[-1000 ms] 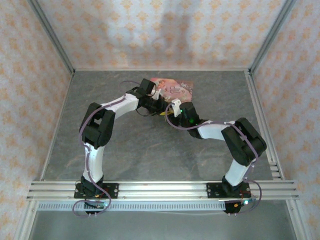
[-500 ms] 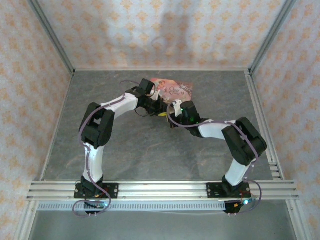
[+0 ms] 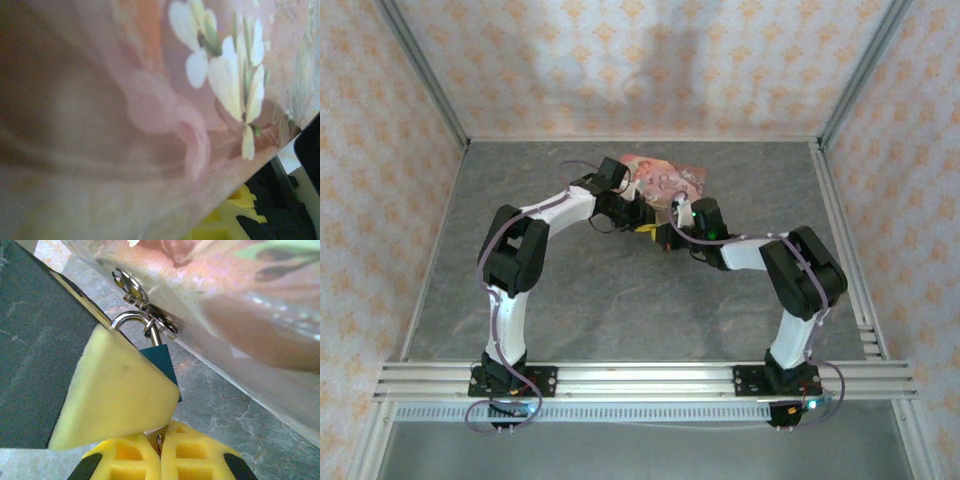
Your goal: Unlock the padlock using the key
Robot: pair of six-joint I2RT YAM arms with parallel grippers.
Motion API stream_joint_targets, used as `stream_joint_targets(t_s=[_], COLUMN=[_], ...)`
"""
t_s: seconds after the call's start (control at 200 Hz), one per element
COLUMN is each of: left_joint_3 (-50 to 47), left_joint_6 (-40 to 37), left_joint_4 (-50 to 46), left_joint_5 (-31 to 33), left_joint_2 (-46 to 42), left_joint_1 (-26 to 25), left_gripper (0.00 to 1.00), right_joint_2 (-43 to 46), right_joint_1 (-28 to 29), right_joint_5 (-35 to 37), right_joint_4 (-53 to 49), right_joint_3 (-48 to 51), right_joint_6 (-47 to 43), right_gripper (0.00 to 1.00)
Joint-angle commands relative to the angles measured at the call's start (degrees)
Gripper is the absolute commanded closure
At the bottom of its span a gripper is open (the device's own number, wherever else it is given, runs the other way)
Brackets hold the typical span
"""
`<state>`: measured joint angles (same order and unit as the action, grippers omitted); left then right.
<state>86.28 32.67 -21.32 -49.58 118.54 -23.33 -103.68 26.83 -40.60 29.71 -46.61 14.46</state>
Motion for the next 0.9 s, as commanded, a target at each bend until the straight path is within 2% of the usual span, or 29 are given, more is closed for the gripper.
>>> stream_joint_targets(t_s=[0.0, 0.055, 0.29, 0.36, 0.671, 0.791, 0.896], left_joint_3=[-1.10, -1.16, -2.72, -3.68, -6.26, -6.08, -5.86], left_joint_6=[1.70, 1.94, 1.79, 2.05, 2.97, 3.37, 3.46], left_joint_4=[-2.11, -2.01, -1.66, -1.36, 0.90, 1.45, 1.37], left_joint_5=[-5.09, -5.00, -1.82, -1.13, -0.59, -1.06, -1.31], left_joint_2=[0.02, 0.19, -0.92, -1.30, -2.53, -2.30, -2.09], left_joint_1=[-1.00, -1.01, -0.91, -0.71, -0.40, -0.40, -0.39], left_gripper=[0.87, 0.92, 0.91, 1.00, 1.00, 1.00, 1.00], right_joint_2=[-1.47, -1.78, -3.85, -4.23, -6.26, -3.13, -0.71], right_joint_1=[0.20, 0.15, -0.37, -0.37, -0.22, -0.13, -0.70], right_joint_5=[-6.17, -6.71, -8.10, -8.11, -8.39, -2.98, 0.56], right_joint_4=[10.37, 10.33, 13.18, 14.07, 13.11, 8.65, 3.78], right_joint_3=[-1.25, -1.49, -0.85, -0.41, -0.99, 1.09, 2.32], right_joint_6=[6.84, 7.62, 11.67, 12.06, 11.81, 6.96, 3.05], right_gripper=[1.00, 1.00, 1.00, 1.00, 1.00, 0.71, 0.68])
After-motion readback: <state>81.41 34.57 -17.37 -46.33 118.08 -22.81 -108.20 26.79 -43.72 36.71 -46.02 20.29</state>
